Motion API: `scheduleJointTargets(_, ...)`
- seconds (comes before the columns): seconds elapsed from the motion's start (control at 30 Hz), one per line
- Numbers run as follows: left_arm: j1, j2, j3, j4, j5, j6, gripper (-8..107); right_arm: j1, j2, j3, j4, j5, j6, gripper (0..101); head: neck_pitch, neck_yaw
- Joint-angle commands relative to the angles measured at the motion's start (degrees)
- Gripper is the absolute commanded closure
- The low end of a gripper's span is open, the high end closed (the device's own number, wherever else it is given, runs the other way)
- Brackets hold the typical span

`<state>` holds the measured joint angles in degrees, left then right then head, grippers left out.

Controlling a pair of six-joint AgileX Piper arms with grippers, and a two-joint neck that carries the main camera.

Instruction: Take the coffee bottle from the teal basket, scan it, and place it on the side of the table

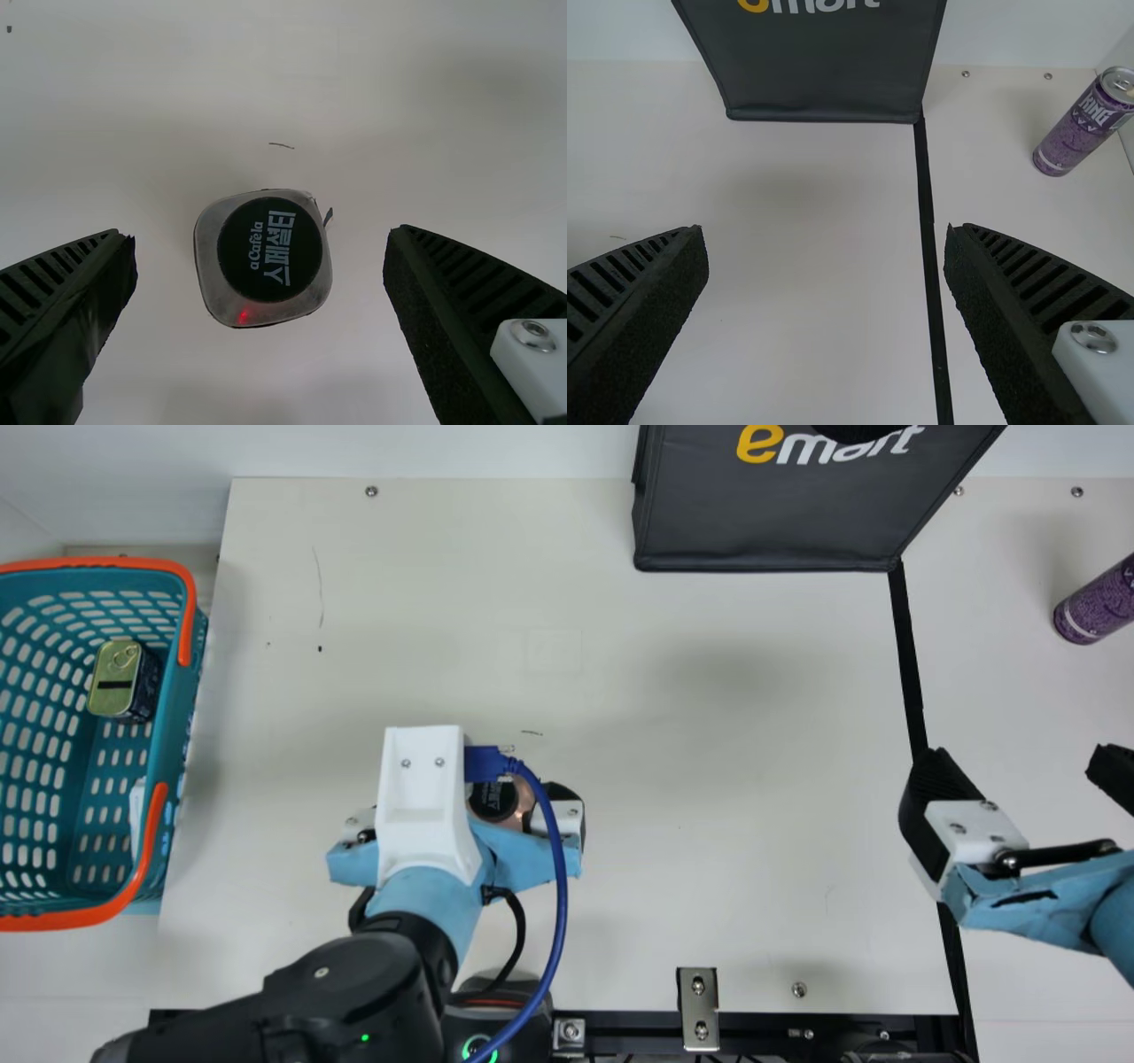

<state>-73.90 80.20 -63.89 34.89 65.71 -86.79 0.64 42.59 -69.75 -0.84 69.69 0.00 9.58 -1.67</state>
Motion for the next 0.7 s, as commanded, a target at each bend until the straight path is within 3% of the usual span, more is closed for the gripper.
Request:
scheduleJointTargets(0.0,-0.3,0.2,0.3,0.5,-0.1,-1.3,9,0.0,0.0,0.0,0.0,0.0,0.0,6,-1.7,0.1)
scheduleJointTargets(0.27,-1.4,1.0,1.5,2.8,-0.8,-5.4,9,0.0,0.0,0.0,0.0,0.0,0.0,6,-1.7,0.1)
scheduleJointTargets(0.67,-2.3,1.1,3.0,4.2,-1.2,-8.2,89,0.0,0.0,0.0,0.0,0.0,0.0,6,-1.7,0.1)
